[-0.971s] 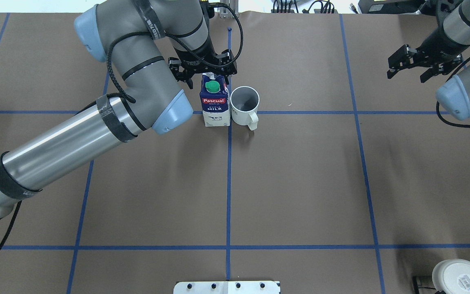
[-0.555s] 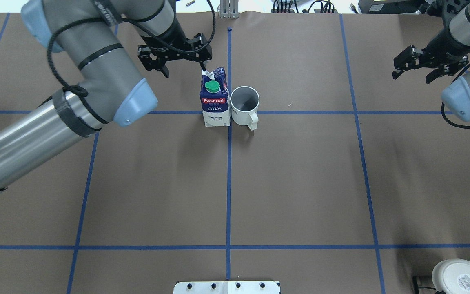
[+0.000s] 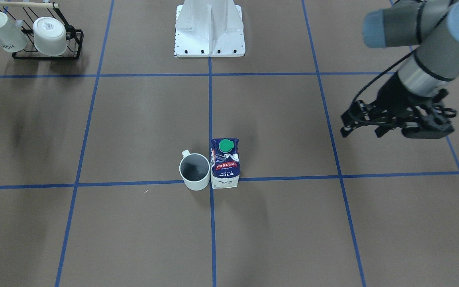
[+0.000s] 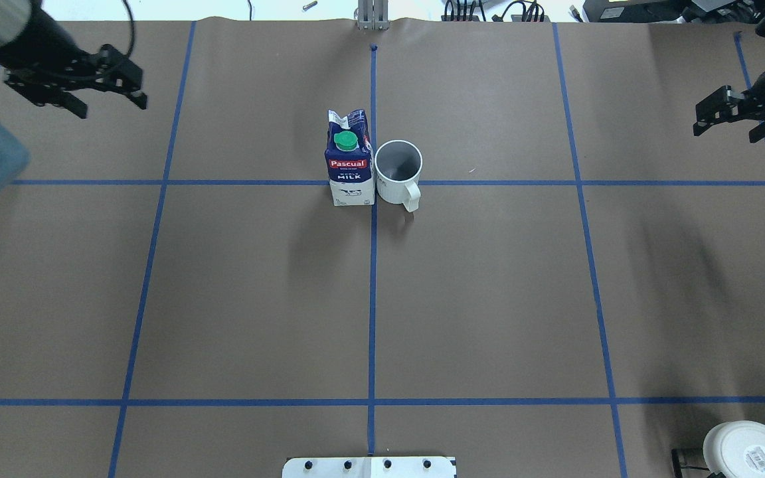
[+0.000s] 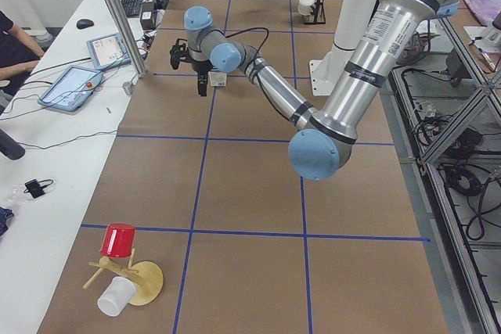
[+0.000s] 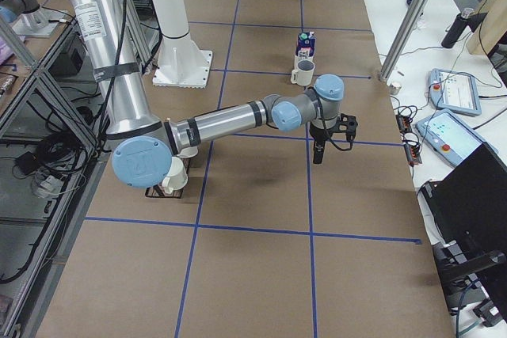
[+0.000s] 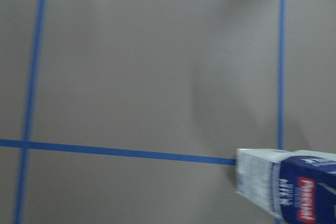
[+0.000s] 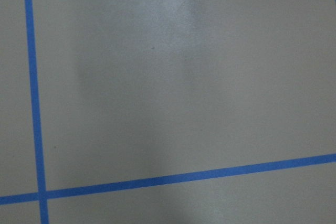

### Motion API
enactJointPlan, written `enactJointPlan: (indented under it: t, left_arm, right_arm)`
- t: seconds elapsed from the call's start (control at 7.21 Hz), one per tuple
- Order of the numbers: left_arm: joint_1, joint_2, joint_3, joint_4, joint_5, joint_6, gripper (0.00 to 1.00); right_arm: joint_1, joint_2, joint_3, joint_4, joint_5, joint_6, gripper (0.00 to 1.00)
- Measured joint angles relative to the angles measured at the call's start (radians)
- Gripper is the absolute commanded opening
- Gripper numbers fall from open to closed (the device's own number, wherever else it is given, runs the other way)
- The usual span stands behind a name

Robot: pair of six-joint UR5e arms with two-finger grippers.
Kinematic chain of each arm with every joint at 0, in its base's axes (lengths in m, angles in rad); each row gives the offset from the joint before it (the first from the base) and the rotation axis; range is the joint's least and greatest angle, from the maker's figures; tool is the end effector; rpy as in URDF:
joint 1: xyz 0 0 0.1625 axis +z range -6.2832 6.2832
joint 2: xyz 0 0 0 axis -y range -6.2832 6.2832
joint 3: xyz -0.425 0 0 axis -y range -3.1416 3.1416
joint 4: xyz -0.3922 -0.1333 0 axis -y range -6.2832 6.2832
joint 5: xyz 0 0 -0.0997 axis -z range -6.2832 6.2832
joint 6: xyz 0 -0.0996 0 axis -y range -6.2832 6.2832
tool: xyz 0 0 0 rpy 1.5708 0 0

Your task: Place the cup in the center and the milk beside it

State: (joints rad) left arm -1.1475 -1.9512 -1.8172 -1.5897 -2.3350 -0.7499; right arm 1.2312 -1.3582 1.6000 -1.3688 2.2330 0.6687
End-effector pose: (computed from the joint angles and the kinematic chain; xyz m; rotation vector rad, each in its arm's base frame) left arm 0.1871 -0.5720 0.3245 0.1028 0.9508 -0.0547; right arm -0.1300 -0.5843 0.5122 0.0597 -0.7768 0.1654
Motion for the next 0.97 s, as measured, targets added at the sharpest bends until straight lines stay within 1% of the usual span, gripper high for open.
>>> enactJointPlan:
  t: [0.14,0.28,0.42,0.55,0.69,0.83,0.97]
  left_arm:
    - [-0.080,0.107,-0.004,-0.005,-0.026,0.179,0.98]
    - [-0.157,0.198,0.006,-0.010,-0.033,0.353,0.98]
    - [-0.234,0.259,0.047,-0.012,-0.034,0.497,0.98]
    - [-0.294,0.287,0.111,-0.013,-0.034,0.587,0.98]
    - [-0.328,0.299,0.176,-0.014,-0.030,0.633,0.98]
    - [-0.342,0.310,0.221,-0.018,-0.011,0.650,0.98]
    - [-0.346,0.323,0.243,-0.027,0.015,0.653,0.98]
  right_arm:
    - [0.024,-0.035,-0.015,0.076,0.006,-0.009,1.00]
    - [0.078,-0.049,-0.049,0.105,0.062,-0.019,1.00]
    - [0.140,-0.055,-0.089,0.097,0.143,-0.051,1.00]
    - [0.191,-0.063,-0.111,0.068,0.190,-0.116,1.00]
    - [0.233,-0.070,-0.116,0.006,0.210,-0.184,1.00]
    - [0.267,-0.073,-0.107,-0.072,0.218,-0.250,1.00]
    - [0.296,-0.076,-0.092,-0.154,0.218,-0.327,1.00]
